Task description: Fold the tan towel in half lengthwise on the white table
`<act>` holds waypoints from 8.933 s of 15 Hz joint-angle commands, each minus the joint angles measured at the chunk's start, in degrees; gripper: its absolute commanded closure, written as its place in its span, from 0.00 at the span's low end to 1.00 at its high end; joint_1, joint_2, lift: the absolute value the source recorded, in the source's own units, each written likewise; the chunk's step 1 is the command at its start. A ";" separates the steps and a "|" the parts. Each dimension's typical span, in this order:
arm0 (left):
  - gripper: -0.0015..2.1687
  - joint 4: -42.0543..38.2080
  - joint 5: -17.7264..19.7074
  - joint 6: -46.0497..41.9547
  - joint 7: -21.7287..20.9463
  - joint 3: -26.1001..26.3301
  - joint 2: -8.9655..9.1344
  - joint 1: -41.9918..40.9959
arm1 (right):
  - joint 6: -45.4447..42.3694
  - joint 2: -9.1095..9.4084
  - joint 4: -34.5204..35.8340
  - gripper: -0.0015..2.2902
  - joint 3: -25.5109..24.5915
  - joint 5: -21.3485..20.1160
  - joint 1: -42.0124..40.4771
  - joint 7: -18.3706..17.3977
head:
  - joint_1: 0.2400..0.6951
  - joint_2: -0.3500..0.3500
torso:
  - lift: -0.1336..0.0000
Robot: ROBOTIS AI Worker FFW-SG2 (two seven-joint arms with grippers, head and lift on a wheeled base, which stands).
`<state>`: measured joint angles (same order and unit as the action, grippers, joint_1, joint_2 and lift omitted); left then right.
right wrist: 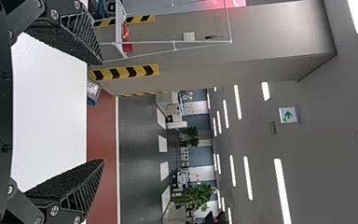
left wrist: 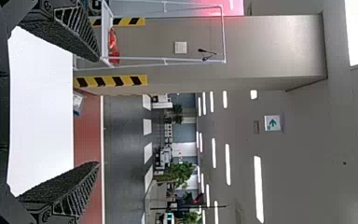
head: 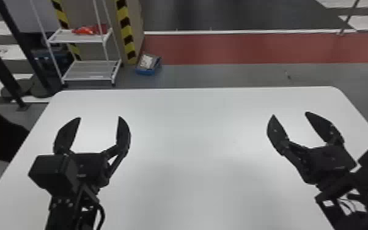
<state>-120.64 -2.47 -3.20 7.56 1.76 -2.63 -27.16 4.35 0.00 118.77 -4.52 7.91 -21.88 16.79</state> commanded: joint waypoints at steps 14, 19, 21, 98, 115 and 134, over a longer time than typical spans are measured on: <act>0.05 -0.74 -0.17 0.00 0.00 -0.18 -0.09 -0.35 | -0.53 0.05 -0.20 0.08 -0.23 1.05 0.09 0.26 | 1.00 0.56 | 0.08; 0.05 -0.74 -0.17 0.00 -0.09 -0.44 -0.09 -0.35 | -0.53 0.05 -0.38 0.08 -0.31 1.05 0.17 0.26 | 1.00 0.56 | 0.08; 0.05 -0.74 -0.17 0.00 -0.09 -0.44 -0.09 -0.35 | -0.53 0.05 -0.73 0.08 -0.31 0.97 0.53 0.26 | 1.00 0.56 | 0.08; 0.47 47.78 4.23 16.17 -18.37 1.41 0.00 36.38 | -3.51 -0.44 -10.58 0.08 -4.62 1.14 1.23 2.46 | 1.00 0.40 | 0.08; 0.63 1.99 -0.69 42.01 -14.59 21.36 0.17 15.64 | -5.10 -0.88 -9.87 0.08 -6.20 0.35 -0.79 -2.90 | 1.00 0.17 | 0.08; 0.01 0.49 -1.22 31.99 -8.88 12.92 -0.27 9.31 | -3.51 -1.05 -11.72 0.08 -6.82 -0.53 -1.94 -3.60 | 1.00 0.14 | 0.08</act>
<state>-117.22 -4.79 28.91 -1.08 15.67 -2.81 -16.43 0.64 -1.06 107.04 -11.58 7.42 -23.66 13.20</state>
